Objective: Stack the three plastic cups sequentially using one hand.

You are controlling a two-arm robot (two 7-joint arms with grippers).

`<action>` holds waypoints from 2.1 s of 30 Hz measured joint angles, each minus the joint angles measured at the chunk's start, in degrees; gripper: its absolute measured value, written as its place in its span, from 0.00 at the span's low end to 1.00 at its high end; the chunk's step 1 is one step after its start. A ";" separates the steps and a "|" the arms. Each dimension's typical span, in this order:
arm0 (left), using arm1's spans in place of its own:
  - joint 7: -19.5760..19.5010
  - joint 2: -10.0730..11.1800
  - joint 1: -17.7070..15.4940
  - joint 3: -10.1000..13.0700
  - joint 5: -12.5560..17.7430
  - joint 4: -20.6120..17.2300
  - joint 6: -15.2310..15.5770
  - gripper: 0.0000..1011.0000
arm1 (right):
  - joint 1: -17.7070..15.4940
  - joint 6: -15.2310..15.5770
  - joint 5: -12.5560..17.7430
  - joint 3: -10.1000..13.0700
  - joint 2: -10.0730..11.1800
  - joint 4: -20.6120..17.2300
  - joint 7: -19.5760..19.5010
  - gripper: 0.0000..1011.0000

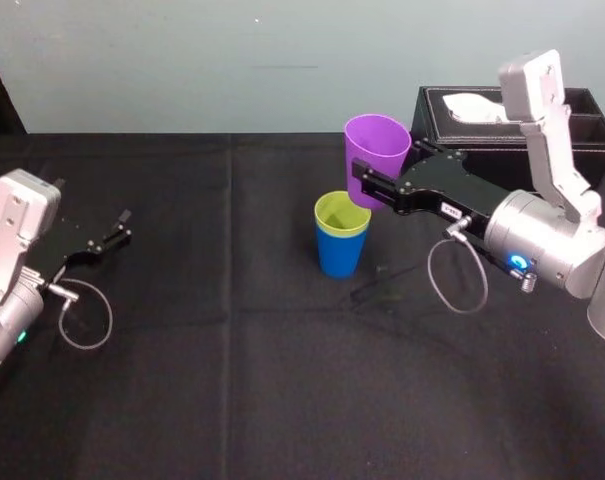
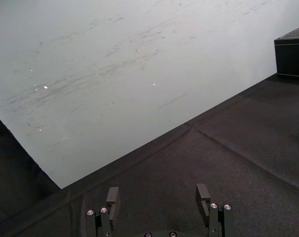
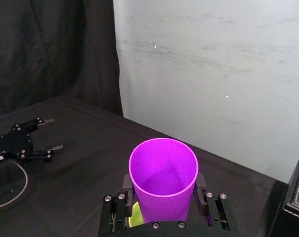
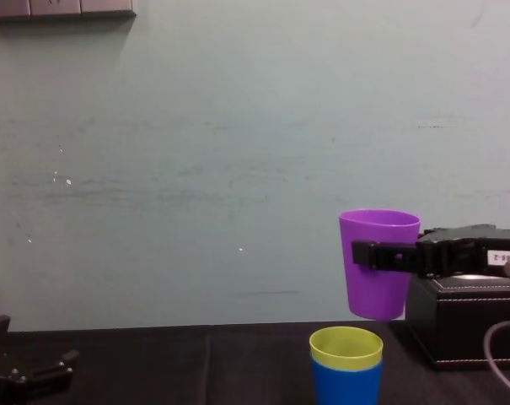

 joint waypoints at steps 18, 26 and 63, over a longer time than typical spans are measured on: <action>0.00 0.00 0.00 0.00 0.00 0.00 0.00 1.00 | 2.40 1.35 1.99 -3.56 -0.36 2.69 -1.53 0.71; 0.00 0.00 0.00 0.00 0.00 0.00 0.00 1.00 | 3.01 -0.17 2.13 -4.59 -0.92 4.07 -2.20 0.71; 0.00 0.00 0.00 0.00 0.00 0.00 0.00 1.00 | 4.51 -4.38 -1.18 -6.51 -2.65 10.05 -1.94 0.71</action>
